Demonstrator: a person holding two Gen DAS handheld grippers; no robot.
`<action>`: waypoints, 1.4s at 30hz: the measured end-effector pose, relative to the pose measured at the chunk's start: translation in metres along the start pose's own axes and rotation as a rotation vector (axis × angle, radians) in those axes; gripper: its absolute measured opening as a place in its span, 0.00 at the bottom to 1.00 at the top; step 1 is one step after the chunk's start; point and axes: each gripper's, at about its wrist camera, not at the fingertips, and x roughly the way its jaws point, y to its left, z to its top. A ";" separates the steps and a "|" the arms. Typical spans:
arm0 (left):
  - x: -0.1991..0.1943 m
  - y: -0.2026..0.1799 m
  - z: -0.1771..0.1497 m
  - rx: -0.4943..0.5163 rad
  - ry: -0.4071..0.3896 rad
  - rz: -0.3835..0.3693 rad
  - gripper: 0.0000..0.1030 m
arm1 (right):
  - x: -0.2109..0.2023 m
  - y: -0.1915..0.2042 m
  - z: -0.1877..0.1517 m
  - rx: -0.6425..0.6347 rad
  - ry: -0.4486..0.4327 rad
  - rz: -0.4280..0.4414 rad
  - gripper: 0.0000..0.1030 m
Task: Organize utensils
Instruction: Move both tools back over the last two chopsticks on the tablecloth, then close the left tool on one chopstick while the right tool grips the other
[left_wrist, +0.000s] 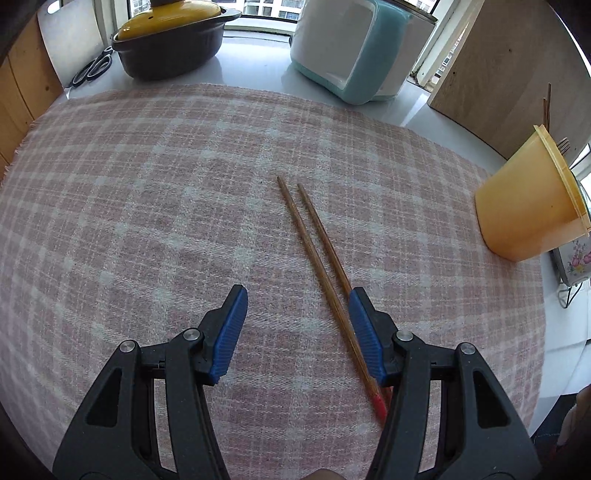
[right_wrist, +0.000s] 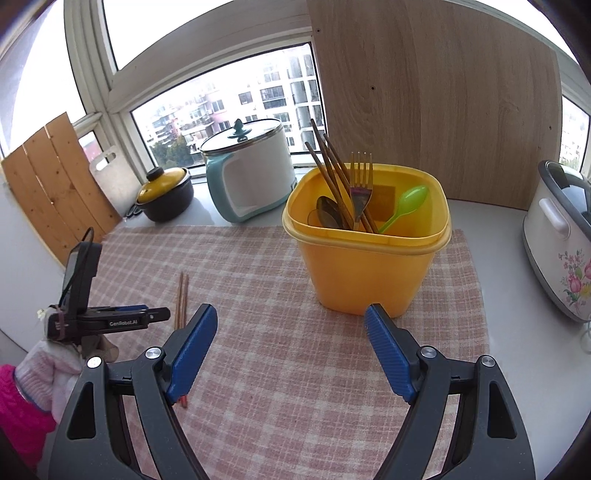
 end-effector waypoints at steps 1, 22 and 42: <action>0.002 0.000 0.000 -0.005 0.001 0.010 0.57 | -0.001 -0.001 -0.001 0.001 0.001 0.002 0.79; 0.020 -0.025 -0.009 0.116 -0.060 0.135 0.21 | 0.010 0.009 -0.012 -0.022 0.065 0.028 0.79; 0.006 0.031 -0.017 -0.045 -0.040 -0.001 0.05 | 0.116 0.096 -0.001 -0.198 0.346 0.185 0.67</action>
